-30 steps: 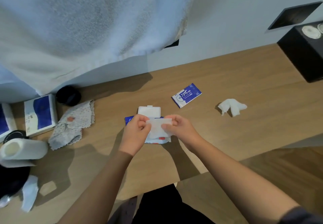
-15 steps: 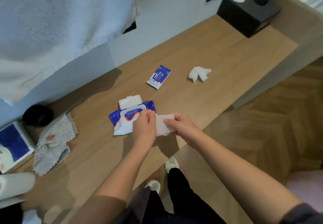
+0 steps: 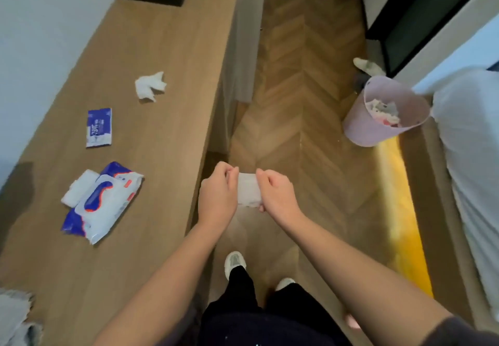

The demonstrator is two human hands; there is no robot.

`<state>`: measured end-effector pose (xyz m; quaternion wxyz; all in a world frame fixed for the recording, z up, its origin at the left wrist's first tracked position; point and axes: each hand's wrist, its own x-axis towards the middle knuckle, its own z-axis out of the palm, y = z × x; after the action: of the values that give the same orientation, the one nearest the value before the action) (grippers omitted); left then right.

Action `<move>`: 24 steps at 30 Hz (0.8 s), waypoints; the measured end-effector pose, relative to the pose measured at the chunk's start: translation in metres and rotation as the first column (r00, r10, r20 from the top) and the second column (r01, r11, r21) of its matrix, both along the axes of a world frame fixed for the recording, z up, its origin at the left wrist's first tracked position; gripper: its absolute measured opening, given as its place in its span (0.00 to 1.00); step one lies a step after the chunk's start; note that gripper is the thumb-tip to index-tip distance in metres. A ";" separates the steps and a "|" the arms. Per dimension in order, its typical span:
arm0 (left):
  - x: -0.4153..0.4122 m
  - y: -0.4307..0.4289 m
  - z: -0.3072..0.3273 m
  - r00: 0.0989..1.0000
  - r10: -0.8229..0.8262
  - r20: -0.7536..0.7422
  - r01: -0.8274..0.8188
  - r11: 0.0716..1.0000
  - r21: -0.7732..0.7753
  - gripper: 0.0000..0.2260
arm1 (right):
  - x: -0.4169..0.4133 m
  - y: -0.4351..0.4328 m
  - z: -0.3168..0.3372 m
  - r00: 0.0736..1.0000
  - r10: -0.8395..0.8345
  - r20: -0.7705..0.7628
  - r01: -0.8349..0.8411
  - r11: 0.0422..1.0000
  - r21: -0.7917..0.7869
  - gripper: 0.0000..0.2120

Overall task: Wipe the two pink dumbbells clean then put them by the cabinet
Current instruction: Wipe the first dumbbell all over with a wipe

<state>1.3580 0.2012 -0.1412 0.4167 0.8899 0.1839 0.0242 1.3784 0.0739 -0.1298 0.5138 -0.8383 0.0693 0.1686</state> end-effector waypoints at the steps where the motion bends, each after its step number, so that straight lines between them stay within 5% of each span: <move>1: 0.002 -0.016 0.002 0.999 -0.050 0.016 0.050 0.999 -0.008 0.09 | -0.006 -0.017 0.001 0.997 -0.046 0.066 0.050 0.996 -0.068 0.22; 12: -0.074 -0.220 -0.005 0.856 -0.517 0.006 0.516 0.854 -0.061 0.10 | -0.141 -0.222 -0.019 0.912 -0.397 0.103 0.409 0.863 -0.298 0.21; 24: -0.151 -0.406 -0.020 0.577 -0.814 -0.072 0.802 0.581 -0.139 0.10 | -0.268 -0.373 -0.038 0.667 -0.745 -0.012 0.696 0.628 -0.349 0.19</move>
<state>1.2073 -0.2047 -0.1608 0.4091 0.8555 -0.2146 -0.2338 1.1100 -0.2993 -0.1681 0.3900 -0.7947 0.4651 -0.0003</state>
